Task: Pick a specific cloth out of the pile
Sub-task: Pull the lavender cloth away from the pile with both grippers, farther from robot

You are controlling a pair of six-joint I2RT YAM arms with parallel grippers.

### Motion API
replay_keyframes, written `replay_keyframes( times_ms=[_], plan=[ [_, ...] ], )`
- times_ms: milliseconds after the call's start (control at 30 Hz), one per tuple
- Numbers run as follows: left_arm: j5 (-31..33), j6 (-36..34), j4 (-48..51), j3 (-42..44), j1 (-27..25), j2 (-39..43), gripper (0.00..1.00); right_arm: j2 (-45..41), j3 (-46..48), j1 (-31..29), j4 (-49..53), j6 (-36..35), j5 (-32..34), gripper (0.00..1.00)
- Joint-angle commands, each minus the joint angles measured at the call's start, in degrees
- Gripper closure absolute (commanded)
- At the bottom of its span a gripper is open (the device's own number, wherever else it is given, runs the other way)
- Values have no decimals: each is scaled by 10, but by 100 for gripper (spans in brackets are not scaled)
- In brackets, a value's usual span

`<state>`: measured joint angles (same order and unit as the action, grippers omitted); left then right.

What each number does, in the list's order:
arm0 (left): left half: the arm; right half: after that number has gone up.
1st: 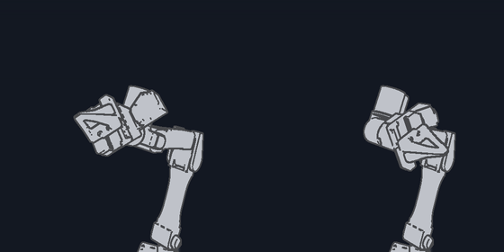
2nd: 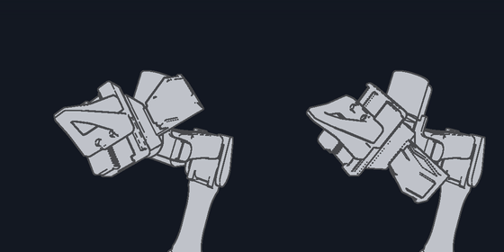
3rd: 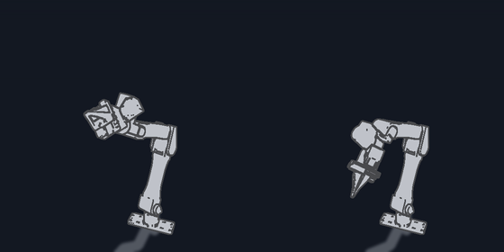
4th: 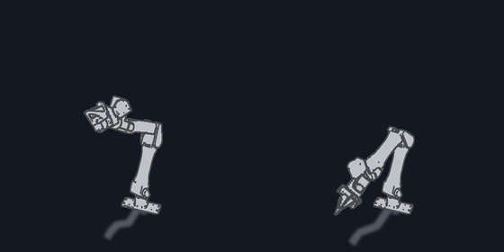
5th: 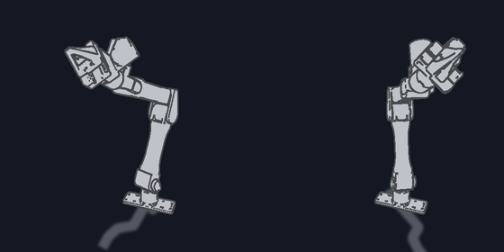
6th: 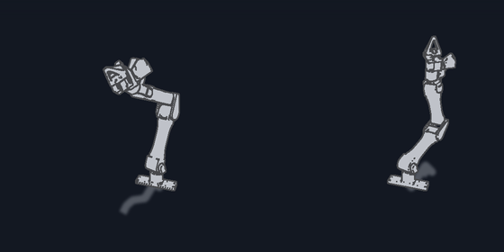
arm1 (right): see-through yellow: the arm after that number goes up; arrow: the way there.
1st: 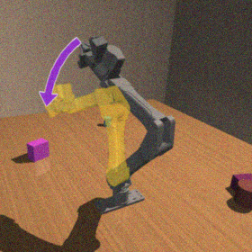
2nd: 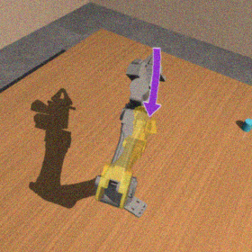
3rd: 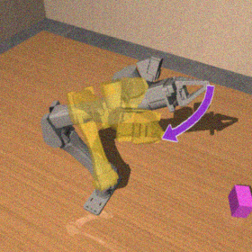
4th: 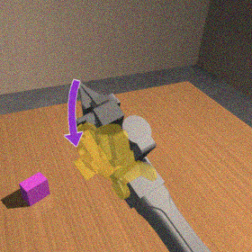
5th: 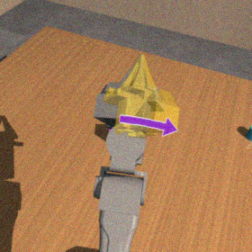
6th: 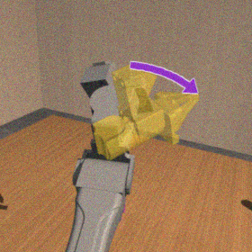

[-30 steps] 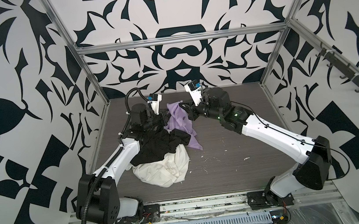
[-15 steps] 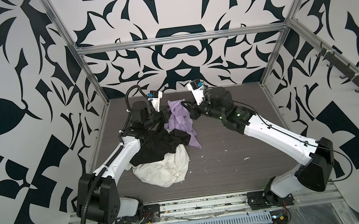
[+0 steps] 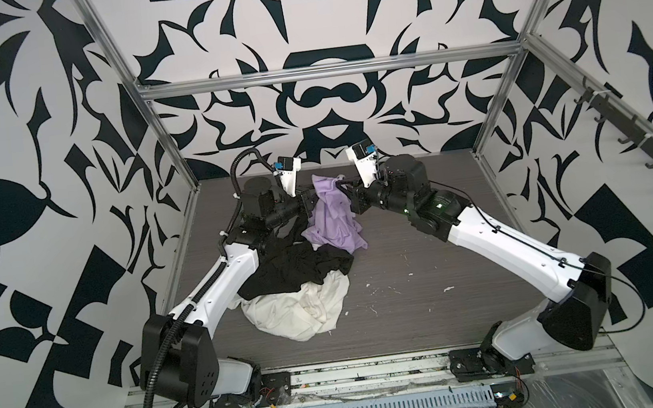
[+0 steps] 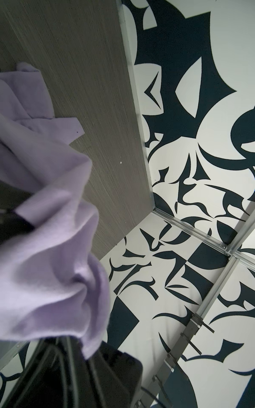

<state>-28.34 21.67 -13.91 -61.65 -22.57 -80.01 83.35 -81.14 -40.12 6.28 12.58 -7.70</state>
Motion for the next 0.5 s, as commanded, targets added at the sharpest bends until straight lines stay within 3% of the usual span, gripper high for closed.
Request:
replay_keyframes(
  times_ms=[0,467],
  plan=[
    [-5,17,-51,-15,-9,24,100,-35,-2,4,-17,4,13,100],
    [1,27,-55,-75,-40,11,100,-78,44,20,-21,-11,20,100]
  ],
)
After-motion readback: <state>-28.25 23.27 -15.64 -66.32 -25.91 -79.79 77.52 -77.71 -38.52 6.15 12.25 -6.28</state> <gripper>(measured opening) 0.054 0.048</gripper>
